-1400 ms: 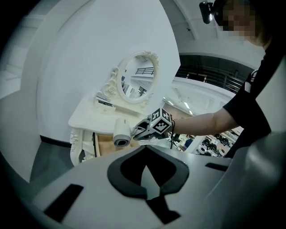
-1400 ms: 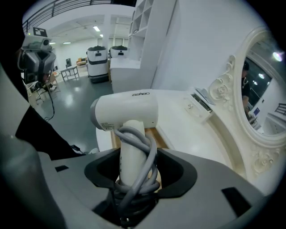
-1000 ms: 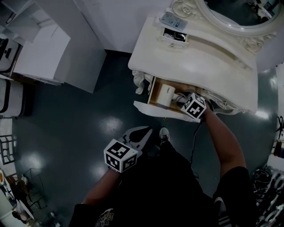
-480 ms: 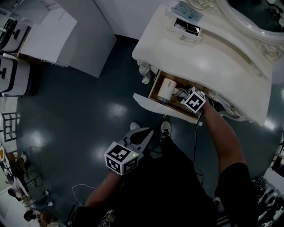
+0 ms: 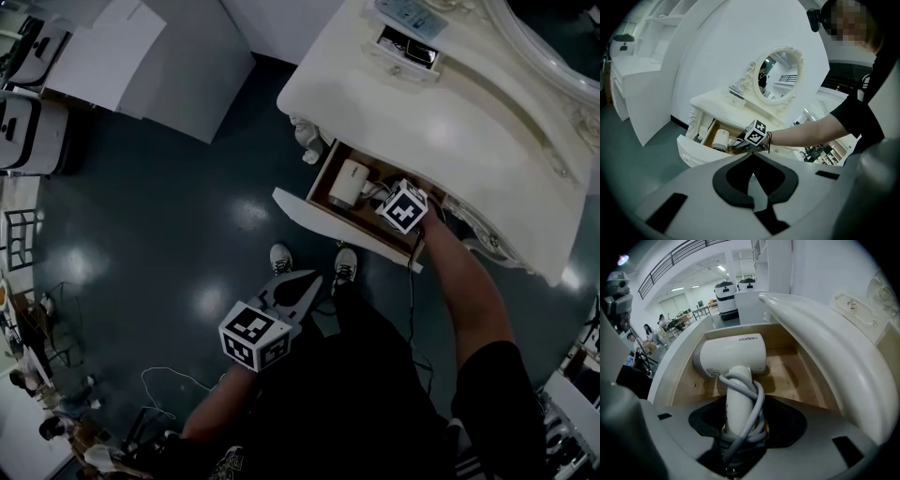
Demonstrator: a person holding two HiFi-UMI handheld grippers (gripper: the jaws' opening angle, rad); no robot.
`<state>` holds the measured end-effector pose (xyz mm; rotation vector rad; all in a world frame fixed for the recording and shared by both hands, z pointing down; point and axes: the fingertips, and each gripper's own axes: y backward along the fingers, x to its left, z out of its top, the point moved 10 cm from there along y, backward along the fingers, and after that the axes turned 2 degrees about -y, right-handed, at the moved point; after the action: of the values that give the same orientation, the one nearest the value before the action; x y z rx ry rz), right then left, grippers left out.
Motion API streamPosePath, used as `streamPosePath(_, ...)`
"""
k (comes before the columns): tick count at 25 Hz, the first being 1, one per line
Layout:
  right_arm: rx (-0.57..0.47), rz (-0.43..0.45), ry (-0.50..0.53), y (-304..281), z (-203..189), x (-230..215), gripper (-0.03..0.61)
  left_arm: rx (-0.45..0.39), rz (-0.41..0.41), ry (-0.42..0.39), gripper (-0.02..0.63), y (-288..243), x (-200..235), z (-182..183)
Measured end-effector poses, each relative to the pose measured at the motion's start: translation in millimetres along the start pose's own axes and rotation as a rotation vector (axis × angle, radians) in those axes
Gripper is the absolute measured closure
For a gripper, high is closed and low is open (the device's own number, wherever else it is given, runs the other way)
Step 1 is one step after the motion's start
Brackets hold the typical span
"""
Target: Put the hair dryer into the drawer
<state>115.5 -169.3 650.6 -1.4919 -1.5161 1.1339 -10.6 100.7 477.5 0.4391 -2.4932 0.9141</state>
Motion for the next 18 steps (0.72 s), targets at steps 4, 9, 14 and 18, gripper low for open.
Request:
streamPosePath(4, 0.007, 0.013, 0.01, -11.6, -5.0, -5.3, 0.327, -0.005, 0.015, 0.017, 0.611, -12.3, -3.1, -3.7)
streamPosePath(9, -0.013, 0.026, -0.002, -16.8, -6.1, -6.1, 0.327, 0.008, 0.031, 0.03, 0.611, -17.8, -5.8, -1.9)
streamPosePath(14, -0.033, 0.031, -0.005, -20.7, -8.4, -7.1, 0.327, 0.027, 0.022, 0.019, 0.61, -22.6, -4.1, -1.8)
streamPosePath(18, -0.041, 0.024, 0.005, -23.2, -10.5, -6.8, 0.327, 0.037, 0.003, 0.008, 0.611, -27.6, -0.6, -0.5)
